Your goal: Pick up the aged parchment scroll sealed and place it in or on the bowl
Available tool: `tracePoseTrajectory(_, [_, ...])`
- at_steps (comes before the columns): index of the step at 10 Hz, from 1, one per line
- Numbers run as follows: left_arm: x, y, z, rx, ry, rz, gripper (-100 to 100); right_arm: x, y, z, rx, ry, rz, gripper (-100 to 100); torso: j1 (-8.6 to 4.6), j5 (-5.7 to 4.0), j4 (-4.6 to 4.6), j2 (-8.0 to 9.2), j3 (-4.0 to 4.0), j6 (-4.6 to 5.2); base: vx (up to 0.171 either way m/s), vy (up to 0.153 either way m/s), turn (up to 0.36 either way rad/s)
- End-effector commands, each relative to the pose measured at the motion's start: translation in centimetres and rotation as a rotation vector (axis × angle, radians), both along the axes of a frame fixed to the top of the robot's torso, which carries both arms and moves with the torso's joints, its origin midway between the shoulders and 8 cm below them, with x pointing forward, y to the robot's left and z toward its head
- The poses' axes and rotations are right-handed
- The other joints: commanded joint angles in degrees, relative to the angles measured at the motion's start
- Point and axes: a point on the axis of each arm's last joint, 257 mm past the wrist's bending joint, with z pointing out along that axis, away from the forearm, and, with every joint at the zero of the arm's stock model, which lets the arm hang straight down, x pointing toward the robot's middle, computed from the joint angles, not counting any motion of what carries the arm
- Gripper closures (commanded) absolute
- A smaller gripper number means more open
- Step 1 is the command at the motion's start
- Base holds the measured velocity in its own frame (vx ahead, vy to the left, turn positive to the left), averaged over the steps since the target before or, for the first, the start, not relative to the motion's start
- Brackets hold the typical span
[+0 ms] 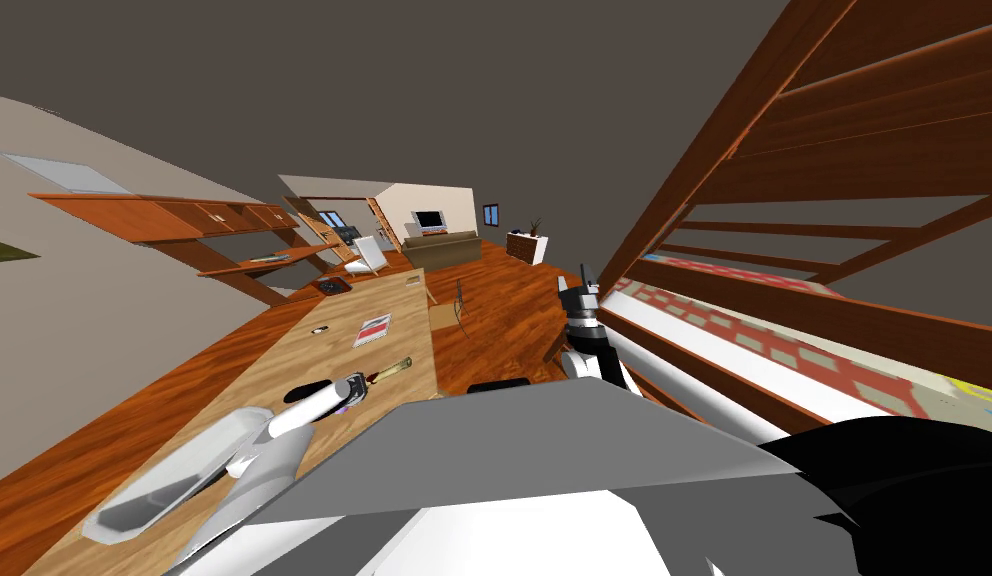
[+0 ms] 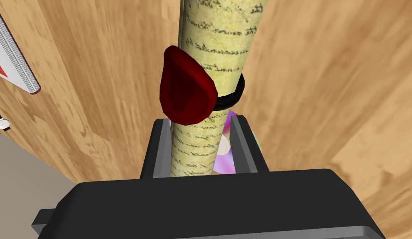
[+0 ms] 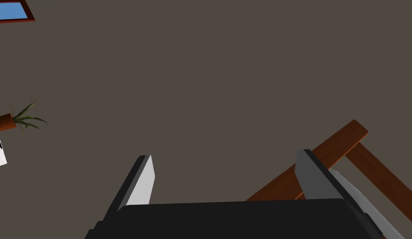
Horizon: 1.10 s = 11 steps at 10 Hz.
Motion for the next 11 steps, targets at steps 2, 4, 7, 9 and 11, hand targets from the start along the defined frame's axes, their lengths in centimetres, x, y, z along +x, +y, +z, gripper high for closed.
tracePoseTrajectory(2, [-0.2,0.6,0.1,0.008,0.013,0.004,100,0.0,0.0,0.0,0.000,0.000,0.000,0,0.14,0.00,0.02,0.05,0.04,-0.02,-0.207,-0.018,-0.032])
tracePoseTrajectory(4, [-1.0,1.1,-0.1,0.007,0.037,0.012,100,0.0,0.0,0.0,0.000,0.000,0.000,0,0.26,0.02,0.03,0.19,0.11,-0.06,-0.257,0.000,-0.057])
tracePoseTrajectory(7, [-2.4,1.5,-0.7,-0.005,0.075,0.032,100,0.0,0.0,0.0,0.000,0.000,0.000,0,0.37,0.04,0.08,0.40,0.24,-0.12,-0.290,0.034,-0.053])
tracePoseTrajectory(9, [-3.1,2.0,-0.8,-0.011,0.092,0.050,100,0.0,0.0,0.0,0.000,0.000,0.000,0,0.64,0.07,0.09,0.42,0.25,-0.17,-0.268,0.115,-0.054])
tracePoseTrajectory(11, [-3.1,2.7,-0.1,-0.014,0.094,0.073,100,0.0,0.0,0.0,0.000,0.000,0.000,0,0.91,0.10,0.10,0.41,0.25,-0.19,-0.271,0.125,-0.057])
